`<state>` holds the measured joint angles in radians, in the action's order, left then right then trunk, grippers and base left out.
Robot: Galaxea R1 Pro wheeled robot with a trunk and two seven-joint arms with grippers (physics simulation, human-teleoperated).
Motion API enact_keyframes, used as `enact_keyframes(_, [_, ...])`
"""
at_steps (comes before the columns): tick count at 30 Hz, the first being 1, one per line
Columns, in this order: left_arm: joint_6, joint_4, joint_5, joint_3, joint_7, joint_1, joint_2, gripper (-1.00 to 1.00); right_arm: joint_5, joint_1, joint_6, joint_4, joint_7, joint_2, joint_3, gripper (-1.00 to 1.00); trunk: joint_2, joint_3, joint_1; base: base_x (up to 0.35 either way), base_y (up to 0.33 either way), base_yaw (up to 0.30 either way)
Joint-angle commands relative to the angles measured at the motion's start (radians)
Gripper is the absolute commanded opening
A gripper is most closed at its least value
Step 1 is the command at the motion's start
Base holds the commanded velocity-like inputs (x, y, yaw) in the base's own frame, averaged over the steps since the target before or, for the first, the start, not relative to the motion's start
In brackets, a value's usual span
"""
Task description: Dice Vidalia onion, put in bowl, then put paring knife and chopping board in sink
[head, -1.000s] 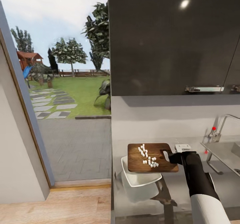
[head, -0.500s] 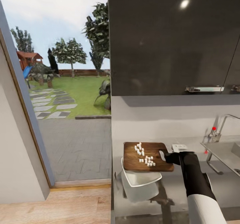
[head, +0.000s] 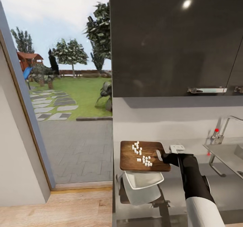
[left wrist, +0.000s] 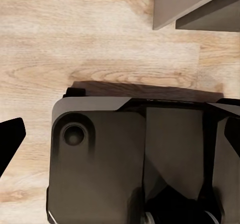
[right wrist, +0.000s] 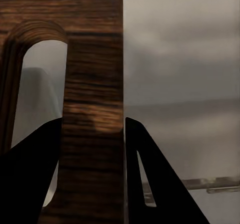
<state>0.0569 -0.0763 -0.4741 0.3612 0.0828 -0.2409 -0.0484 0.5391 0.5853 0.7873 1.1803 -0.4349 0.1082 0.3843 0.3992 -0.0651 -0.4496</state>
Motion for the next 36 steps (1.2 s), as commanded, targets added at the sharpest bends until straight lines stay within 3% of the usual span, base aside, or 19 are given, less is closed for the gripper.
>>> enact_keyframes(1, [0.006,-0.005,-0.011,0.008,0.006,-0.001,-0.001,1.00,0.010,0.001,0.001,0.001,-0.010,0.001,0.003,-1.00,0.001,0.000,0.000,0.000,0.000,0.000])
enact_keyframes(21, [0.006,-0.005,-0.011,0.009,0.006,-0.001,-0.001,1.00,0.014,0.001,0.001,0.001,-0.005,-0.003,0.001,-1.00,0.001,0.000,0.000,0.000,0.000,0.000])
enact_keyframes(36, [0.006,-0.005,-0.011,0.009,0.006,-0.001,-0.002,1.00,0.020,0.001,0.001,0.001,-0.001,-0.021,0.001,-1.00,0.001,0.000,0.000,0.000,0.000,0.000])
